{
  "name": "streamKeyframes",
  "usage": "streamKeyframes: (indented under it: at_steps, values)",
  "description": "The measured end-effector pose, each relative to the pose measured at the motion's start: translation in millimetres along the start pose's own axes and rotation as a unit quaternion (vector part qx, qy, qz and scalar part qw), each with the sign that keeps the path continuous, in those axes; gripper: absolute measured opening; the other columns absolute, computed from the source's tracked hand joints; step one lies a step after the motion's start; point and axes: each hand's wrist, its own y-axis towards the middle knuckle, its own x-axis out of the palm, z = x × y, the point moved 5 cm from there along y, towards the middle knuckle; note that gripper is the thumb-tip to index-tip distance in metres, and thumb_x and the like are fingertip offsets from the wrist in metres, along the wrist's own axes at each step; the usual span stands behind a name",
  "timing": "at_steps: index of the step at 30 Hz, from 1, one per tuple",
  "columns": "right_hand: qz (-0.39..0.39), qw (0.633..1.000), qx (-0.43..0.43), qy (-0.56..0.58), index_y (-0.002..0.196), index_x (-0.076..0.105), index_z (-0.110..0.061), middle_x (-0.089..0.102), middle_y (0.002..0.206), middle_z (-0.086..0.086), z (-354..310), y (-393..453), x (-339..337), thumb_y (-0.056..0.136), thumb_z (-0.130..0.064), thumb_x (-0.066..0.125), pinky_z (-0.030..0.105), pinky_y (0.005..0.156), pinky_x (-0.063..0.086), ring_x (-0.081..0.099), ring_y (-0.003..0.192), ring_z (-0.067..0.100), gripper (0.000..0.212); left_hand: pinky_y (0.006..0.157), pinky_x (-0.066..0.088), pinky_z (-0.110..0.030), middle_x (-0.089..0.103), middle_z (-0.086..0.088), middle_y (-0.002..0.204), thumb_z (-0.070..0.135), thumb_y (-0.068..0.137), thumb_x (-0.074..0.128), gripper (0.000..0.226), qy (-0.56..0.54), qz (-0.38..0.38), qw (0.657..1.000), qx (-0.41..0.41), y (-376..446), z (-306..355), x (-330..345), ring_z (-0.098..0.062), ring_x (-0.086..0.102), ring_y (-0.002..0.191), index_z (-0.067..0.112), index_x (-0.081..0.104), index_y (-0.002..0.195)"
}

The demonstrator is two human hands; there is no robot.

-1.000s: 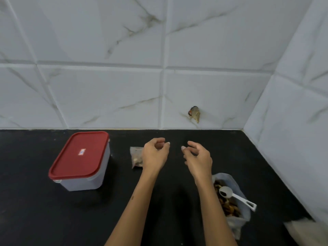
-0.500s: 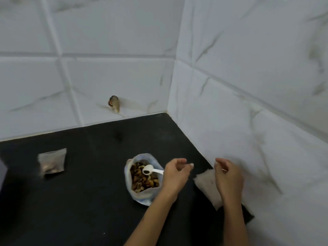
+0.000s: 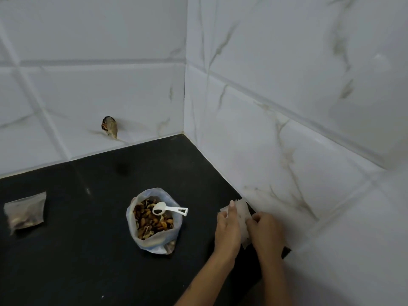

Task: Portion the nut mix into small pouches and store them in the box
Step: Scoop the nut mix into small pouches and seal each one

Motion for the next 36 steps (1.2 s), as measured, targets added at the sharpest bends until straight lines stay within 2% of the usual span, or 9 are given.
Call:
streamKeyframes:
  at_steps: [3, 7, 13, 15, 18, 21, 27, 32, 36]
  values:
    - [0.026, 1.0, 0.005, 0.013, 0.093, 0.072, -0.016, 0.071, 0.089, 0.0, 1, -1, -1, 0.084, -0.024, 0.058, 0.024, 0.061, 0.043, 0.064, 0.08, 0.019, 0.019, 0.094, 0.046, -0.035, 0.057, -0.004, 0.119, 0.056, 0.096, 0.036, 0.051, -0.011, 0.006, 1.0, -0.005, 0, -1, 0, -0.018, 0.054, 0.107, 0.018, 0.048, 0.127]
    - [0.054, 0.998, 0.007, 0.024, 0.099, 0.073, -0.018, 0.072, 0.097, 0.001, -3, -6, -12, 0.089, -0.021, 0.058, 0.022, 0.063, 0.037, 0.065, 0.087, 0.02, 0.018, 0.07, 0.043, -0.024, 0.056, 0.001, 0.103, 0.052, 0.097, 0.037, 0.044, -0.036, 0.008, 0.999, 0.002, -3, 4, -1, -0.008, 0.053, 0.088, 0.017, 0.049, 0.12]
    - [0.116, 0.98, -0.041, 0.159, 0.101, 0.073, -0.013, 0.072, 0.099, 0.002, -17, -12, -30, 0.089, -0.018, 0.062, 0.021, 0.069, 0.04, 0.064, 0.09, 0.019, 0.017, 0.077, 0.04, -0.015, 0.049, 0.0, 0.134, 0.036, 0.086, 0.068, 0.062, -0.027, 0.027, 0.993, 0.107, -7, 23, -22, -0.008, 0.048, 0.111, 0.018, 0.039, 0.138]
    - [0.08, 0.959, -0.071, 0.262, 0.1, 0.073, -0.013, 0.071, 0.094, -0.002, -32, -14, -32, 0.088, -0.014, 0.065, 0.015, 0.069, 0.042, 0.062, 0.083, 0.01, 0.015, 0.091, 0.039, -0.02, 0.045, 0.002, 0.14, 0.032, 0.075, 0.079, 0.078, -0.009, 0.046, 0.987, 0.154, -7, 35, -40, -0.01, 0.045, 0.123, 0.021, 0.037, 0.139]
    - [-0.064, 0.904, -0.091, 0.413, 0.099, 0.071, -0.015, 0.069, 0.089, -0.007, -66, -25, -21, 0.087, -0.008, 0.065, 0.011, 0.068, 0.045, 0.063, 0.084, 0.004, 0.016, 0.099, 0.033, -0.022, 0.041, 0.008, 0.144, 0.037, 0.066, 0.084, 0.091, 0.029, 0.048, 0.977, 0.204, -10, 52, -69, -0.008, 0.038, 0.133, 0.026, 0.035, 0.141]
    - [-0.204, 0.858, -0.108, 0.46, 0.102, 0.071, -0.011, 0.073, 0.095, 0.002, -109, -46, 4, 0.086, -0.007, 0.064, 0.022, 0.079, 0.054, 0.068, 0.092, 0.01, 0.017, 0.105, 0.033, -0.022, 0.044, 0.012, 0.142, 0.04, 0.061, 0.085, 0.092, 0.036, 0.065, 0.963, 0.258, -22, 68, -108, -0.005, 0.039, 0.132, 0.028, 0.038, 0.14]
    - [-0.393, 0.793, -0.188, 0.427, 0.1, 0.073, -0.009, 0.074, 0.096, 0.008, -190, -104, 51, 0.09, -0.01, 0.06, 0.04, 0.086, 0.056, 0.07, 0.095, 0.022, 0.017, 0.076, 0.056, -0.023, 0.069, 0.009, 0.101, 0.012, 0.071, 0.083, 0.049, 0.007, 0.177, 0.927, 0.329, -48, 83, -194, -0.008, 0.067, 0.093, 0.029, 0.06, 0.11]
    - [-0.443, 0.766, -0.23, 0.406, 0.1, 0.073, -0.011, 0.074, 0.099, 0.005, -229, -148, 84, 0.093, -0.003, 0.054, 0.029, 0.086, 0.053, 0.068, 0.1, 0.017, 0.022, 0.072, 0.054, -0.019, 0.07, 0.006, 0.093, 0.009, 0.072, 0.081, 0.047, -0.017, 0.304, 0.897, 0.322, -66, 72, -260, -0.002, 0.067, 0.086, 0.029, 0.059, 0.109]
    - [-0.352, 0.82, -0.22, 0.394, 0.098, 0.068, -0.023, 0.071, 0.097, -0.004, -252, -161, 93, 0.092, -0.018, 0.06, 0.025, 0.083, 0.052, 0.066, 0.094, 0.008, 0.012, 0.086, 0.049, -0.015, 0.064, 0.011, 0.106, 0.018, 0.073, 0.081, 0.054, 0.073, 0.377, 0.866, 0.321, -82, 67, -298, -0.001, 0.06, 0.101, 0.03, 0.054, 0.118]
